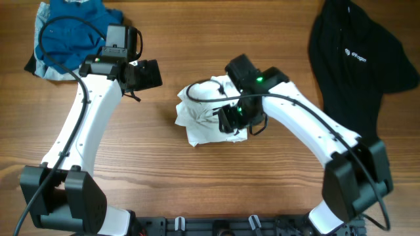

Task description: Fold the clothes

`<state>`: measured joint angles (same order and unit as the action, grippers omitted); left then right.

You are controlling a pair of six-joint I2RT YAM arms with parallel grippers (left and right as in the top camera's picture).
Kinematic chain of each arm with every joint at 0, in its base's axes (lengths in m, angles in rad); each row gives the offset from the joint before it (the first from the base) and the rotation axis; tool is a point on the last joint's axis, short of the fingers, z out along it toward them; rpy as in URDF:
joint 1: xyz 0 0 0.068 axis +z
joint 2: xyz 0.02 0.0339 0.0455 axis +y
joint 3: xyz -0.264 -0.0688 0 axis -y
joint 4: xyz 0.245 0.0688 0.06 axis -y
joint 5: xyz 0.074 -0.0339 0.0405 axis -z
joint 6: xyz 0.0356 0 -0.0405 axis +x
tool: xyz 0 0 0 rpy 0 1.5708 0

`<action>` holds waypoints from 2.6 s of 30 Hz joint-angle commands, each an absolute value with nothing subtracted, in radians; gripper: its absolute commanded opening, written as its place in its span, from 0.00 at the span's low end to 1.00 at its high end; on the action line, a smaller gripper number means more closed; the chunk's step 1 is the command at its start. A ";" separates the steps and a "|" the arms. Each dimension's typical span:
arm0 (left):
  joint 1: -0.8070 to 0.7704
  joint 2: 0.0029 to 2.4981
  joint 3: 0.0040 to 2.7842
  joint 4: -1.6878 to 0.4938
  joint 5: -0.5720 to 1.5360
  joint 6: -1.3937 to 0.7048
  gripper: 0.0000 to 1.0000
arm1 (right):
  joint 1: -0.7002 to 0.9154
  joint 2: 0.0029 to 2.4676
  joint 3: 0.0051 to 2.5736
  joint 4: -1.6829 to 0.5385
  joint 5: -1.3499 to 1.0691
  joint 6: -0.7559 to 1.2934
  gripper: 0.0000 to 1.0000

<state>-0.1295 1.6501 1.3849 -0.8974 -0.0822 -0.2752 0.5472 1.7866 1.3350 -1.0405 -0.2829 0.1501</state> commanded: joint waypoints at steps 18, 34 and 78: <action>-0.088 1.650 1.393 -0.956 -0.099 -0.266 0.96 | 0.787 1.794 1.371 -0.976 -0.453 -0.056 0.66; -0.057 1.650 1.393 -0.955 -0.099 -0.266 0.97 | 0.424 1.887 1.373 -0.775 -0.258 0.158 0.67; 0.058 1.650 1.393 -0.943 -0.099 -0.266 0.97 | 0.777 1.934 1.431 -0.443 -0.420 0.076 0.04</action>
<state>0.0071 1.6505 1.3849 -0.9463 -0.0853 -0.2752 0.7155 1.9198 1.4036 -0.4393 -0.3908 0.1619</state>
